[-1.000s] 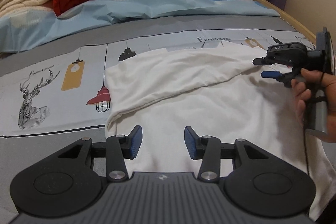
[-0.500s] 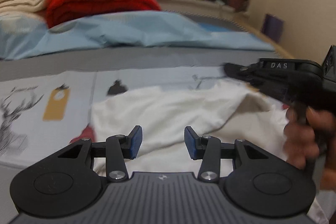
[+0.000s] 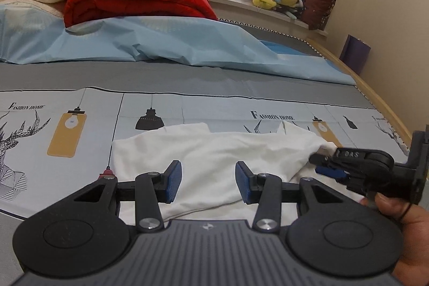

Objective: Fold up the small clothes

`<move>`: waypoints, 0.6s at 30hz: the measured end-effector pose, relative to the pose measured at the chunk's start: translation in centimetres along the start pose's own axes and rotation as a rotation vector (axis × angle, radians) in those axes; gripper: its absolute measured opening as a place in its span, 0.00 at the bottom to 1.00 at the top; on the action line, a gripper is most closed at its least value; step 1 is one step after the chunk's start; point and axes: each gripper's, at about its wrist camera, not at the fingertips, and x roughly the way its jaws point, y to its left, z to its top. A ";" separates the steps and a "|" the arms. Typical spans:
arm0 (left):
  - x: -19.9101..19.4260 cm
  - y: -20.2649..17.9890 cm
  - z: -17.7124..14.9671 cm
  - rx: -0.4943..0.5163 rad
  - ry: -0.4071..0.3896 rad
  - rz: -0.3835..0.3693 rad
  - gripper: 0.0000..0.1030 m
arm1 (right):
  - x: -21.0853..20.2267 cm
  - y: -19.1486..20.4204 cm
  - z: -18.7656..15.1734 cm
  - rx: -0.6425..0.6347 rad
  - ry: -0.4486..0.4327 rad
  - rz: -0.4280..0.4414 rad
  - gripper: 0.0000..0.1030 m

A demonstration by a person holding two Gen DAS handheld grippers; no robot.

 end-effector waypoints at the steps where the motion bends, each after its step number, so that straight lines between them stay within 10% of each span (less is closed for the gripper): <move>1: 0.1 0.0 0.1 -0.004 -0.001 -0.001 0.47 | 0.4 0.1 0.2 -0.012 -0.001 0.020 0.26; 5: 0.3 0.4 0.4 -0.026 -0.010 -0.010 0.47 | 1.4 1.5 0.3 -0.116 -0.018 0.039 0.26; 8: 0.6 0.6 0.8 -0.045 -0.015 -0.028 0.47 | 1.1 3.8 0.2 -0.282 -0.051 0.048 0.00; 13: 0.7 0.3 1.9 -0.054 -0.035 -0.078 0.47 | -0.5 8.6 -3.0 -0.654 -0.028 0.156 0.00; 18: 0.7 0.0 2.4 -0.072 -0.036 -0.084 0.47 | -0.1 6.3 -1.8 -0.410 -0.056 -0.113 0.05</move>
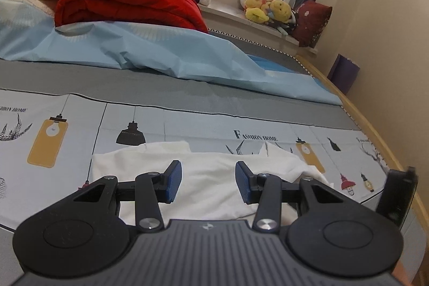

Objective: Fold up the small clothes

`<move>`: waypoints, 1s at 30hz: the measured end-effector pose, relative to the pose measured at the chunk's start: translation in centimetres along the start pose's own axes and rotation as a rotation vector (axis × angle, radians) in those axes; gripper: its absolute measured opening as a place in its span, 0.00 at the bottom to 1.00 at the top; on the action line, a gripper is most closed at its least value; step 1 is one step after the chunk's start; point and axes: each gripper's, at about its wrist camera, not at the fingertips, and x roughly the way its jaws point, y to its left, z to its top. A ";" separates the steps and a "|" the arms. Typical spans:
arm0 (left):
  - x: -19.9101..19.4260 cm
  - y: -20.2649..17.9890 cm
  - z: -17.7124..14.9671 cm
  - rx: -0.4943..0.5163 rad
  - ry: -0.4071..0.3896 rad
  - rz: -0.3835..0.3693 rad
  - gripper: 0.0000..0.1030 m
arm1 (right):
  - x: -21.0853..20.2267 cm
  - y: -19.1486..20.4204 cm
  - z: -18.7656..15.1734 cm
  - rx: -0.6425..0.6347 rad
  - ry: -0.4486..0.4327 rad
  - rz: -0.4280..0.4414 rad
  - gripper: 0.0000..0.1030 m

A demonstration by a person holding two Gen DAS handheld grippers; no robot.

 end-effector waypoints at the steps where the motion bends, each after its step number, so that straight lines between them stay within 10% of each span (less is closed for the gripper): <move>1: 0.0 -0.1 0.0 -0.004 0.001 0.003 0.47 | 0.3 -0.8 0.1 0.045 0.006 -0.050 0.10; 3: 0.1 -0.1 0.1 -0.006 0.006 0.003 0.47 | 0.9 -2.7 0.2 0.138 0.012 -0.106 0.40; 7: 0.2 -0.3 -0.1 0.010 0.011 0.004 0.47 | 2.5 -3.9 0.4 0.173 0.036 -0.122 0.45; 10: 0.3 -0.2 -0.1 0.010 0.017 0.002 0.47 | 3.3 -3.9 0.4 0.188 0.025 -0.047 0.37; 12: 0.3 0.0 0.0 0.005 0.018 -0.002 0.47 | 3.4 -3.5 0.5 0.169 0.004 0.014 0.03; 20: 0.4 0.2 0.2 0.006 0.030 -0.036 0.49 | 0.7 3.0 -0.1 -0.182 -0.054 0.349 0.03; 30: 0.6 1.3 0.8 -0.030 0.067 -0.040 0.52 | -2.0 7.1 -2.3 -0.453 -0.013 0.474 0.03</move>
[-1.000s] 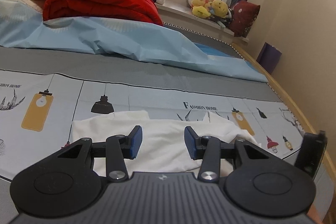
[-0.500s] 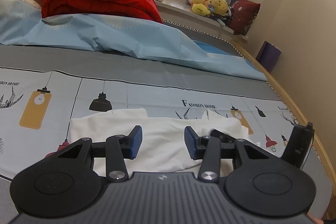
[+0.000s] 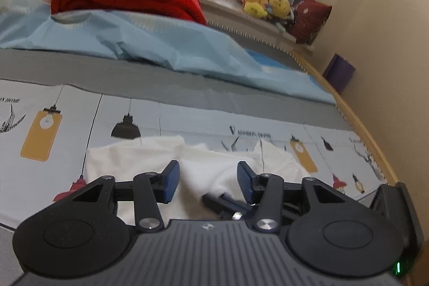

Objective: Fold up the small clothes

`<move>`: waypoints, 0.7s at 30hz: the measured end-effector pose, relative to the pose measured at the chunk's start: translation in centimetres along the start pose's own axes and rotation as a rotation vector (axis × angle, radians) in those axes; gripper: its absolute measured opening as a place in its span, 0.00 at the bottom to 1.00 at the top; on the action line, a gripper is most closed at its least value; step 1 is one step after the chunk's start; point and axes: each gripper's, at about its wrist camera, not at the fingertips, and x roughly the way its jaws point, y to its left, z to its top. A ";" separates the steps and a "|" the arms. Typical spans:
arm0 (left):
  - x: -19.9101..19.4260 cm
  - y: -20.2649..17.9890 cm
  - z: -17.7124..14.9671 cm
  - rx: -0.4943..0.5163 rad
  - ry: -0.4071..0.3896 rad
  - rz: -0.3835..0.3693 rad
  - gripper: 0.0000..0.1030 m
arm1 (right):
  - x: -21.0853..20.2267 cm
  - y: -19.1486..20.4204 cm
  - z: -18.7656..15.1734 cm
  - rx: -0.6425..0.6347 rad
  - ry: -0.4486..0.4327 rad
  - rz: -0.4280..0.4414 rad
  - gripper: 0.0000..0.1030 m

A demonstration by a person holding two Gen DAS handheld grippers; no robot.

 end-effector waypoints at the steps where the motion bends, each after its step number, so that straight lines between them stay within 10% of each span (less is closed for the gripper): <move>1: 0.3 0.2 -0.1 -0.003 0.027 0.000 0.52 | -0.4 0.6 -0.1 -0.040 0.004 0.020 0.03; 6: 2.5 1.7 -1.4 -0.021 0.193 0.041 0.50 | -1.0 3.5 -0.4 -0.155 0.016 0.088 0.02; 9: 3.1 2.8 -1.9 -0.046 0.229 0.038 0.17 | -1.3 4.5 -0.3 -0.181 0.023 0.142 0.02; 15: 1.8 5.7 -1.2 -0.011 0.202 0.143 0.10 | -1.8 4.4 0.7 -0.137 0.083 0.166 0.04; 17: 0.3 8.2 -0.3 0.029 0.167 0.267 0.10 | -2.1 3.7 1.4 -0.066 0.076 0.171 0.06; 21: -3.8 19.0 0.9 -0.074 0.135 0.799 0.16 | -2.9 2.6 2.2 0.027 0.062 0.150 0.15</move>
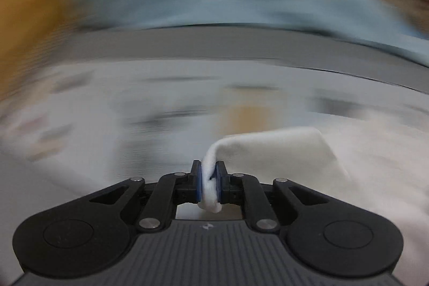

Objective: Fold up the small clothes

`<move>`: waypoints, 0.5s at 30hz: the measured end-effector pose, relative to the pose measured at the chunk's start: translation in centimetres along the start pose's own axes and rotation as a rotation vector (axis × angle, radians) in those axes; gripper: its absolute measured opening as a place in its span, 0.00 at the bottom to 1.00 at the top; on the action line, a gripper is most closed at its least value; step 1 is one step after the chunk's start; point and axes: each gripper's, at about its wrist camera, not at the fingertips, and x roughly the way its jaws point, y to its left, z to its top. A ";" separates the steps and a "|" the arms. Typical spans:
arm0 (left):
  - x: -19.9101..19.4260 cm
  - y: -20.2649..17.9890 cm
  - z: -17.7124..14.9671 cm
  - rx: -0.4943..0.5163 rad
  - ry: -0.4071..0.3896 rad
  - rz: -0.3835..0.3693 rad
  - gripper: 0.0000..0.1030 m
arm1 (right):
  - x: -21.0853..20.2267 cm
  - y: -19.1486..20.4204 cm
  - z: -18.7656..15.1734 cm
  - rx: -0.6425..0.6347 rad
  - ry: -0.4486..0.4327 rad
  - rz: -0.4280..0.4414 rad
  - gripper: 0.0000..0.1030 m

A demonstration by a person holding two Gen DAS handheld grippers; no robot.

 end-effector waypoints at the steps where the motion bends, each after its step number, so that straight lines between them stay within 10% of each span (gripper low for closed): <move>1: 1.0 3.4 0.2 -0.085 0.015 0.162 0.17 | 0.0 -0.1 0.1 0.005 0.001 -0.005 0.15; 3: 1.0 8.9 0.2 -0.239 -0.012 0.298 0.17 | 0.2 -0.3 0.2 0.004 0.009 -0.033 0.15; 8: 1.3 12.8 -0.7 -0.472 -0.009 -0.065 0.31 | 1.4 -0.6 0.2 0.021 0.058 -0.101 0.15; 15: 5.4 11.5 -3.5 -0.246 0.228 -0.273 0.54 | 4.5 0.2 -2.3 -0.057 0.290 -0.216 0.16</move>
